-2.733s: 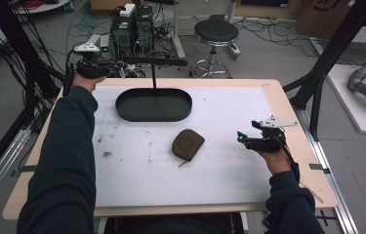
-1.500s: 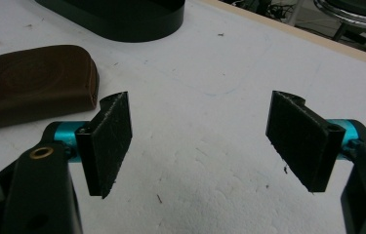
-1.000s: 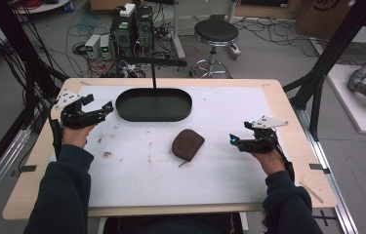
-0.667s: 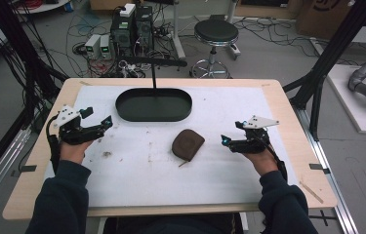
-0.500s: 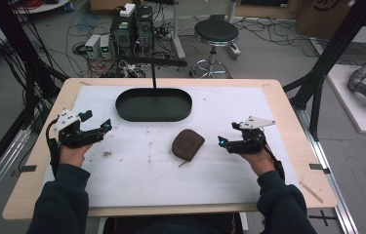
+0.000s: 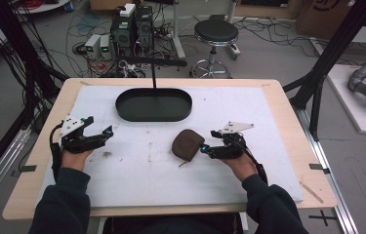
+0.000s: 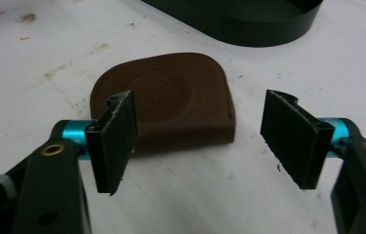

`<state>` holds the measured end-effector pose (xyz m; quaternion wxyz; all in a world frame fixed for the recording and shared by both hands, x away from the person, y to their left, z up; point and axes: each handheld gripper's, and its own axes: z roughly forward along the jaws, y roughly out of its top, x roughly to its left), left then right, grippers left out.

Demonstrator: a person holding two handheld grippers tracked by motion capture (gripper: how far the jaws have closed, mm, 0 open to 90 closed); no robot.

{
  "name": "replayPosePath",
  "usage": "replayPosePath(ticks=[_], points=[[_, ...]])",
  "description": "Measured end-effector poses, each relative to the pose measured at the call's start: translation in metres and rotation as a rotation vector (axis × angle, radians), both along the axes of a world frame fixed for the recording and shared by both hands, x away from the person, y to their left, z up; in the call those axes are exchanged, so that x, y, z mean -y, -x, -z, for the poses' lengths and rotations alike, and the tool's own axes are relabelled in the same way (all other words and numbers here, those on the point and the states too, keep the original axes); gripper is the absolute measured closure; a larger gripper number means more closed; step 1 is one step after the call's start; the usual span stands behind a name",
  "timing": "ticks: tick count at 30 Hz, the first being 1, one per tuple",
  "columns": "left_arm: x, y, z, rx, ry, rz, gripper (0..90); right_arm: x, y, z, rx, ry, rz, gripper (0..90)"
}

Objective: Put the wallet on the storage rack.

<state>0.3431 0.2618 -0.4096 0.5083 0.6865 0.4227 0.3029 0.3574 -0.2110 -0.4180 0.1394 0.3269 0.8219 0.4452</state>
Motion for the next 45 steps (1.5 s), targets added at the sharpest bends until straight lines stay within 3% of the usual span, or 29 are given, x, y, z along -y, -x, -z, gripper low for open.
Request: replayPosePath(ticks=[1, 2, 4, 7, 8, 12, 16, 19, 21, 23, 25, 27, 29, 31, 34, 37, 38, 40, 45], points=[[0.0, 0.0, 0.001, -0.004, -0.005, -0.001, 17.7, -0.006, -0.002, 0.004, -0.043, -0.005, 0.028, 35.3], [0.001, -0.001, 0.001, -0.008, -0.007, -0.001, 17.7, -0.006, -0.002, 0.004, -0.043, -0.005, 0.028, 35.3], [0.001, 0.0, 0.001, -0.013, -0.012, -0.003, 17.9, -0.014, -0.005, 0.01, -0.1, -0.008, 0.054, 35.0], [0.001, 0.001, 0.001, -0.012, -0.012, -0.005, 18.0, -0.027, -0.007, 0.018, -0.178, -0.013, 0.086, 27.9], [0.001, 0.001, 0.001, -0.012, -0.012, -0.006, 18.0, -0.032, -0.007, 0.019, -0.179, -0.009, 0.1, 25.5], [0.0, 0.001, 0.002, -0.014, -0.009, -0.006, 18.0, -0.042, -0.012, 0.019, -0.136, 0.051, 0.102, 26.0], [0.0, 0.001, 0.002, -0.016, -0.005, -0.008, 18.0, -0.041, -0.023, 0.017, -0.029, 0.136, -0.039, 25.5], [0.0, 0.0, 0.002, -0.014, -0.004, -0.004, 18.0, -0.041, -0.032, 0.008, 0.062, 0.256, -0.128, 28.4], [0.0, 0.0, 0.002, -0.014, -0.002, -0.002, 18.0, -0.036, -0.037, 0.003, 0.07, 0.289, -0.111, 30.2], [0.0, 0.0, 0.002, -0.014, -0.002, -0.004, 18.0, -0.032, -0.039, 0.001, 0.046, 0.27, -0.067, 30.1], [0.0, 0.0, 0.003, -0.015, -0.002, -0.004, 18.1, -0.026, -0.039, 0.001, -0.013, 0.215, 0.044, 27.1], [0.0, -0.001, 0.003, -0.019, -0.001, -0.002, 18.2, -0.023, -0.038, 0.002, -0.069, 0.126, 0.135, 22.9], [0.001, 0.0, 0.003, -0.021, -0.005, -0.003, 18.4, -0.024, -0.037, 0.005, -0.108, 0.049, 0.177, 21.0], [0.001, 0.0, 0.003, -0.021, -0.005, -0.003, 18.4, -0.03, -0.037, 0.01, -0.148, 0.009, 0.179, 20.9], [0.0, 0.0, 0.003, -0.02, -0.005, -0.006, 18.4, -0.043, -0.037, 0.021, -0.171, 0.023, 0.162, 19.9], [0.0, 0.0, 0.003, -0.021, -0.004, -0.01, 18.4, -0.043, -0.039, 0.023, -0.186, 0.023, 0.175, 16.8], [0.0, 0.0, 0.003, -0.021, -0.005, -0.01, 18.4, -0.041, -0.041, 0.024, -0.222, 0.003, 0.172, 17.0], [0.0, 0.0, 0.003, -0.025, -0.005, -0.01, 18.4, -0.037, -0.045, 0.027, -0.307, -0.054, 0.168, 21.0], [0.0, -0.001, 0.003, -0.028, -0.01, -0.009, 18.4, -0.029, -0.051, 0.026, -0.359, -0.073, 0.118, 32.3]])
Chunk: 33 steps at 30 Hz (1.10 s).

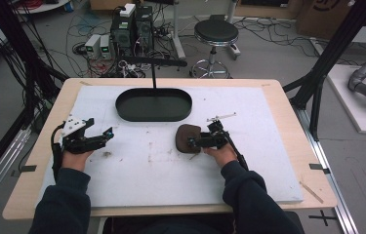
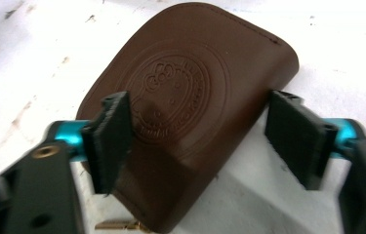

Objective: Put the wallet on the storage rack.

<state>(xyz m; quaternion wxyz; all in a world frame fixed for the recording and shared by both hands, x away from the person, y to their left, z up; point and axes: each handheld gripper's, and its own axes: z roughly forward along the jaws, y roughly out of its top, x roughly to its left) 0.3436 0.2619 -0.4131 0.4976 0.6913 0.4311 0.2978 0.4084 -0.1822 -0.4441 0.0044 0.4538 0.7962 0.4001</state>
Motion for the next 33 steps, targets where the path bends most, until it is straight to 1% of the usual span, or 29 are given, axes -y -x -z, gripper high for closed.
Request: replayPosePath(ticks=[2, 4, 5, 7, 8, 9, 10, 11, 12, 13, 14, 15, 16, 17, 18, 19, 21, 22, 23, 24, 26, 27, 28, 29, 32, 33], points=[[0.0, 0.0, 0.0, -0.001, 0.0, 0.0, 18.5, 0.003, -0.002, 0.0, -0.009, -0.008, -0.032, 37.1], [0.0, 0.0, 0.0, -0.002, -0.002, 0.002, 18.6, 0.005, -0.006, -0.002, 0.003, 0.004, -0.091, 41.9], [-0.001, 0.0, 0.0, -0.001, -0.004, 0.002, 18.6, 0.005, -0.007, -0.005, 0.007, 0.02, -0.116, 44.0], [-0.001, 0.001, 0.0, 0.0, 0.001, -0.003, 18.7, 0.006, -0.01, -0.01, 0.049, 0.062, -0.161, 48.6], [-0.001, 0.001, 0.0, -0.001, 0.002, -0.003, 18.8, 0.006, -0.011, -0.013, 0.07, 0.091, -0.172, 53.4], [-0.002, 0.001, 0.0, 0.0, -0.001, -0.006, 18.8, 0.006, -0.01, -0.017, 0.126, 0.138, -0.196, 54.8], [-0.002, 0.001, 0.0, -0.003, -0.001, -0.007, 18.8, 0.005, -0.01, -0.02, 0.157, 0.172, -0.196, 54.1], [-0.002, 0.0, 0.001, -0.001, 0.0, -0.007, 18.8, 0.005, -0.009, -0.021, 0.157, 0.177, -0.181, 50.2], [-0.002, 0.0, 0.001, -0.003, 0.002, -0.004, 18.9, 0.005, -0.009, -0.021, 0.159, 0.178, -0.155, 43.4], [-0.002, 0.0, 0.001, -0.003, 0.0, -0.005, 18.9, 0.004, -0.008, -0.02, 0.147, 0.179, -0.118, 37.4], [-0.001, 0.0, 0.001, -0.003, 0.001, -0.002, 18.9, 0.004, -0.008, -0.02, 0.142, 0.165, -0.099, 34.1], [-0.001, 0.0, 0.001, -0.005, -0.003, 0.0, 19.0, 0.004, -0.007, -0.019, 0.134, 0.134, -0.063, 30.0], [-0.001, 0.0, 0.001, -0.005, -0.003, 0.0, 19.1, 0.004, -0.005, -0.018, 0.133, 0.107, -0.02, 23.9], [-0.001, 0.0, 0.001, -0.004, -0.005, 0.001, 19.1, 0.002, -0.004, -0.018, 0.133, 0.094, 0.014, 21.6], [-0.002, 0.0, 0.001, -0.004, -0.004, 0.0, 19.1, 0.0, -0.003, -0.017, 0.128, 0.076, 0.021, 21.6], [-0.001, 0.0, 0.001, -0.005, -0.001, -0.001, 19.1, -0.003, -0.002, -0.015, 0.129, 0.063, 0.004, 21.6], [-0.001, 0.001, 0.001, -0.004, -0.001, -0.002, 19.1, -0.01, -0.001, -0.011, 0.117, 0.066, -0.024, 20.8], [-0.001, 0.001, 0.0, -0.003, 0.0, -0.003, 19.2, -0.015, -0.001, -0.007, 0.108, 0.085, -0.034, 19.3], [-0.001, 0.001, 0.0, -0.003, 0.003, -0.002, 19.2, -0.018, -0.001, -0.004, 0.109, 0.104, -0.046, 18.1], [-0.001, 0.001, 0.0, -0.002, 0.002, -0.002, 19.2, -0.018, -0.002, -0.002, 0.103, 0.085, -0.051, 17.6], [-0.001, 0.001, 0.0, -0.001, 0.003, -0.002, 19.2, -0.015, -0.007, 0.002, 0.08, 0.064, -0.061, 15.0], [-0.001, 0.001, 0.0, -0.004, -0.001, 0.001, 19.2, -0.014, -0.008, 0.003, 0.077, 0.056, -0.068, 15.0], [-0.001, 0.001, 0.001, -0.003, -0.003, -0.001, 19.2, -0.015, -0.008, 0.002, 0.078, 0.064, -0.073, 15.5], [-0.001, 0.0, 0.001, -0.003, -0.004, 0.0, 19.2, -0.016, -0.007, 0.002, 0.085, 0.069, -0.084, 18.4], [-0.001, 0.0, 0.001, -0.006, -0.004, 0.002, 19.2, -0.019, -0.005, -0.001, 0.124, 0.102, -0.107, 19.4], [-0.001, 0.001, 0.001, -0.006, -0.002, -0.001, 19.2, -0.021, -0.003, -0.003, 0.151, 0.123, -0.126, 20.0]])
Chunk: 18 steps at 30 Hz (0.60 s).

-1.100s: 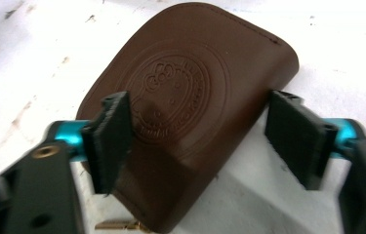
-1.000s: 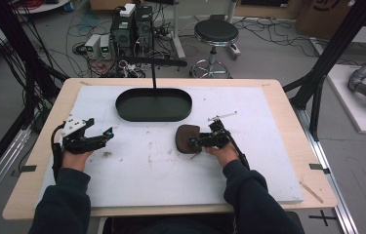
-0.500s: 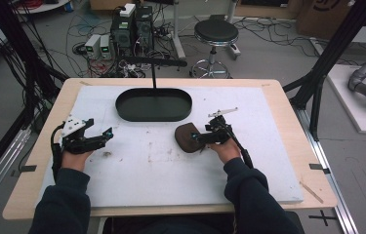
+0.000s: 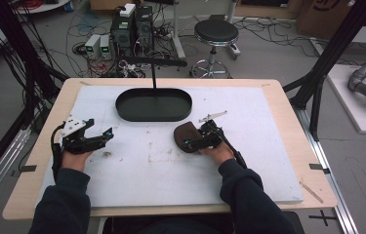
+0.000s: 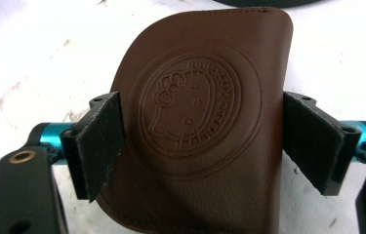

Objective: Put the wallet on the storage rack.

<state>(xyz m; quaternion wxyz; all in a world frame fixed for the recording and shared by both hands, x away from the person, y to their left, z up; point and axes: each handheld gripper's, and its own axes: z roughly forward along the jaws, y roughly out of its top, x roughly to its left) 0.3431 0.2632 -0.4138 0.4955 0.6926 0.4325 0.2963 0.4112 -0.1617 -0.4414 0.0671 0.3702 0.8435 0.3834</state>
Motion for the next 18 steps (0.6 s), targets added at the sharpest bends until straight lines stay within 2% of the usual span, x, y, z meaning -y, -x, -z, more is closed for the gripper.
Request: replayPosePath(ticks=[4, 7, 11, 14, 15, 18], points=[[0.0, 0.0, 0.0, -0.001, 0.002, -0.001, 19.2, -0.009, 0.009, -0.007, 0.13, 0.09, -0.068, 21.4], [0.0, 0.0, 0.001, 0.0, 0.003, 0.001, 19.2, -0.013, 0.013, -0.012, 0.181, 0.117, -0.094, 22.8], [0.0, -0.001, 0.001, -0.002, 0.006, -0.002, 19.2, -0.012, 0.015, -0.016, 0.174, 0.085, -0.119, 28.0], [-0.001, 0.0, 0.001, -0.001, 0.005, -0.001, 19.4, -0.009, 0.015, -0.018, 0.142, 0.031, -0.13, 36.5], [0.0, 0.0, 0.001, -0.002, 0.006, -0.003, 19.4, -0.008, 0.014, -0.019, 0.147, 0.015, -0.136, 38.7], [0.0, -0.001, 0.001, -0.003, 0.005, -0.002, 19.4, -0.009, 0.016, -0.02, 0.153, 0.027, -0.14, 42.3]])
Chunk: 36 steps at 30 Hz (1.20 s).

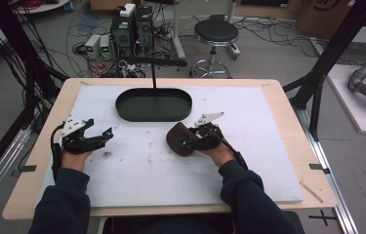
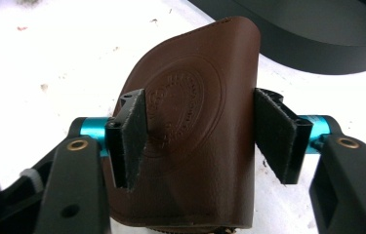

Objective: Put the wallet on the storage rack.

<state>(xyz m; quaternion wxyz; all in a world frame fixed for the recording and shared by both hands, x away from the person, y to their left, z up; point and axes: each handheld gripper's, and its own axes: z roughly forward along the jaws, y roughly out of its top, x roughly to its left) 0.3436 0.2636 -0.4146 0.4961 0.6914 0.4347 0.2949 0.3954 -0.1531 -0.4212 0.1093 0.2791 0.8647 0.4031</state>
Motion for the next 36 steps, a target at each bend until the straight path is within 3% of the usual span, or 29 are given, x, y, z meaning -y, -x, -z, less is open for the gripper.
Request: replayPosePath(ticks=[5, 10, 14, 17, 18, 21, 22, 25, 29, 30, 35, 36], points=[[-0.001, 0.0, 0.0, 0.001, 0.002, -0.003, 19.4, 0.003, 0.001, -0.005, 0.009, -0.039, -0.007, 56.9], [-0.001, 0.0, 0.0, 0.001, 0.003, -0.002, 19.4, 0.004, 0.005, -0.016, 0.023, -0.06, -0.025, 65.1], [-0.002, 0.0, 0.0, 0.0, 0.0, -0.003, 19.5, 0.007, 0.008, -0.028, 0.138, -0.019, 0.004, 67.5], [-0.001, 0.0, 0.0, 0.0, 0.003, -0.002, 19.5, 0.008, 0.009, -0.029, 0.159, 0.009, 0.005, 67.0], [-0.001, 0.0, 0.0, 0.0, 0.003, -0.001, 19.5, 0.006, 0.009, -0.026, 0.151, 0.025, -0.005, 66.1], [-0.002, 0.0, 0.0, -0.001, 0.002, 0.0, 19.5, 0.006, 0.009, -0.025, 0.126, -0.04, -0.05, 63.1], [-0.002, 0.0, 0.0, 0.001, 0.003, 0.001, 19.5, 0.004, 0.007, -0.022, 0.071, -0.063, -0.076, 58.5], [-0.001, 0.001, 0.0, 0.002, 0.003, 0.003, 19.5, 0.001, 0.006, -0.018, 0.056, -0.037, -0.082, 56.6], [-0.002, 0.0, 0.0, 0.003, 0.007, 0.003, 19.5, -0.001, 0.004, -0.014, 0.034, -0.04, -0.076, 50.4], [-0.002, 0.0, 0.0, 0.004, 0.008, 0.003, 19.6, -0.003, 0.002, -0.01, 0.01, -0.028, -0.08, 51.0], [-0.003, 0.001, 0.0, 0.007, 0.009, 0.005, 19.5, -0.003, -0.001, -0.009, 0.005, -0.027, -0.095, 63.5], [-0.004, 0.001, 0.001, 0.01, 0.013, 0.009, 19.5, -0.002, -0.003, -0.011, 0.004, -0.046, -0.087, 64.4]])
